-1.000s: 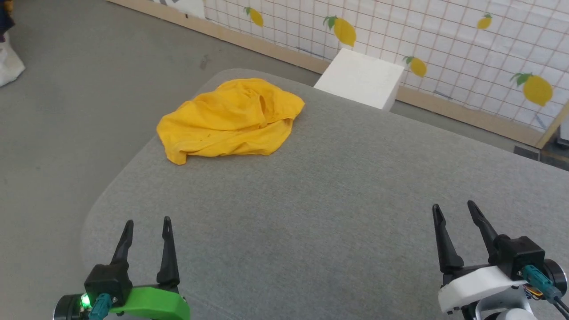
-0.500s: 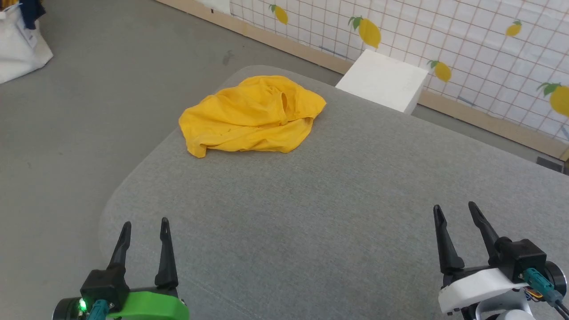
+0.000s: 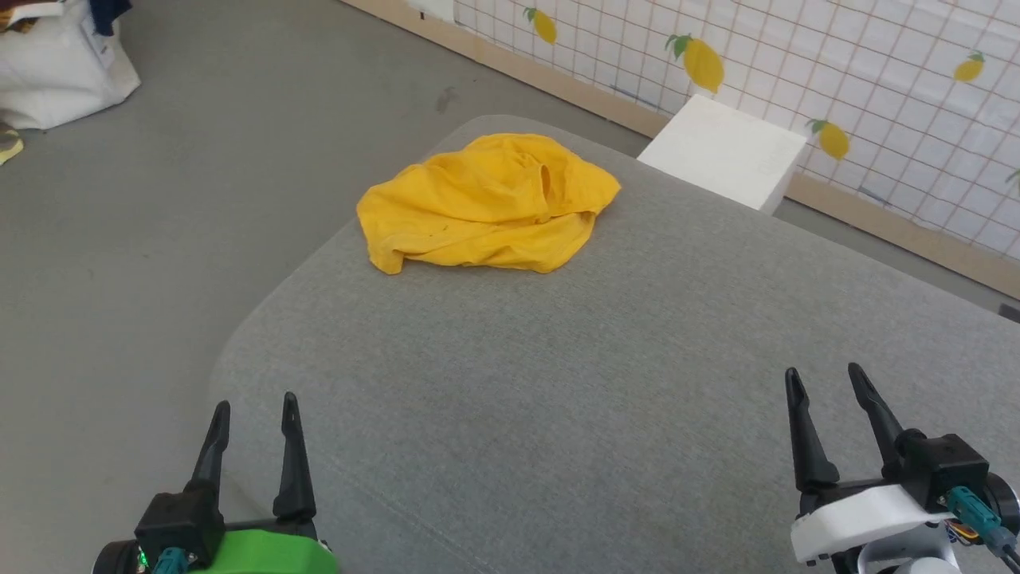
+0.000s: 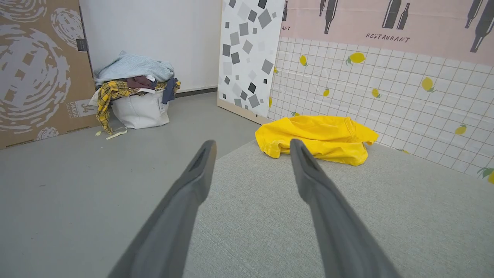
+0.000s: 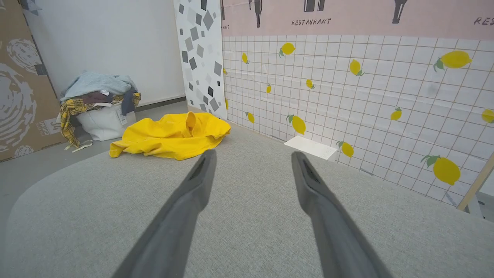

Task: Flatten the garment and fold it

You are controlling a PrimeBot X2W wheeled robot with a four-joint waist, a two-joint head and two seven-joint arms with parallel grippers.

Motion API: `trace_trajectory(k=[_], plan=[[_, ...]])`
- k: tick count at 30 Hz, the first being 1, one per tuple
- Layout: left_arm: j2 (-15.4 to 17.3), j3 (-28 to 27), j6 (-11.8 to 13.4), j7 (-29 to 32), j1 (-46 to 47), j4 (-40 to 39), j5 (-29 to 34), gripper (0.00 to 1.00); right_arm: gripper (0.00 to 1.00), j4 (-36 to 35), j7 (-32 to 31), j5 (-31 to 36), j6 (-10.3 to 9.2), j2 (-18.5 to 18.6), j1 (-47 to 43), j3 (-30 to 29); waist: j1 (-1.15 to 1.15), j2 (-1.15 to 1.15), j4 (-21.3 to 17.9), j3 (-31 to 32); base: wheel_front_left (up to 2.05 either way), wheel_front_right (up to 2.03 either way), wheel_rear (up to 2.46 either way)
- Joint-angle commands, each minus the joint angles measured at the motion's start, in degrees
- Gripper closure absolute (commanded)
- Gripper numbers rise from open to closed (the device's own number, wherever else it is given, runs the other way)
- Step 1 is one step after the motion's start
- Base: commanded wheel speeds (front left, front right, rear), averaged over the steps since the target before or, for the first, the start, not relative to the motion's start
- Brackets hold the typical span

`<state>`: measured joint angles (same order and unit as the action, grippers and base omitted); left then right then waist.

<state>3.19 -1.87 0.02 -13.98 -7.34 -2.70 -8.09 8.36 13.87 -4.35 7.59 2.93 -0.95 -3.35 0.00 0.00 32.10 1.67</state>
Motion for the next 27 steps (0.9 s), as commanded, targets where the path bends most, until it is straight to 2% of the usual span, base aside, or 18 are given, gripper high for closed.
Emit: trace_trajectory(k=[1,18,21,24,27], plan=[[-0.31,-0.16,-0.11,-0.61,-0.95,-0.33,-0.15,0.00,0.00,0.29,0.72,-0.49,-0.09,-0.05,1.07,-0.14,0.00,0.00,0.66,-0.03,0.00,0.00,0.00],[-0.32,-0.51,-0.46,-1.02,-0.94,0.08,-0.02,0.00,0.00,0.43,1.13,-1.03,-0.10,-0.05,0.80,-0.45,0.00,0.00,1.59,0.23,0.00,0.00,0.00],[-0.31,0.03,-1.71,-1.02,0.04,1.20,-0.28,0.00,0.00,0.24,1.13,-0.97,-0.10,-0.05,0.81,-0.74,0.00,0.00,1.83,-0.24,0.00,0.00,0.00],[-0.05,0.93,-3.85,-0.90,3.74,3.10,-3.21,0.00,0.00,-0.53,1.13,-0.24,-0.10,-0.05,1.18,-1.01,0.00,0.00,1.95,-1.82,0.00,0.00,0.00],[1.81,2.34,-5.53,2.88,9.70,2.88,-4.79,0.00,0.00,-1.86,1.13,1.17,-0.10,-0.05,1.96,-1.43,0.00,0.00,1.85,-4.14,0.00,0.00,0.00]])
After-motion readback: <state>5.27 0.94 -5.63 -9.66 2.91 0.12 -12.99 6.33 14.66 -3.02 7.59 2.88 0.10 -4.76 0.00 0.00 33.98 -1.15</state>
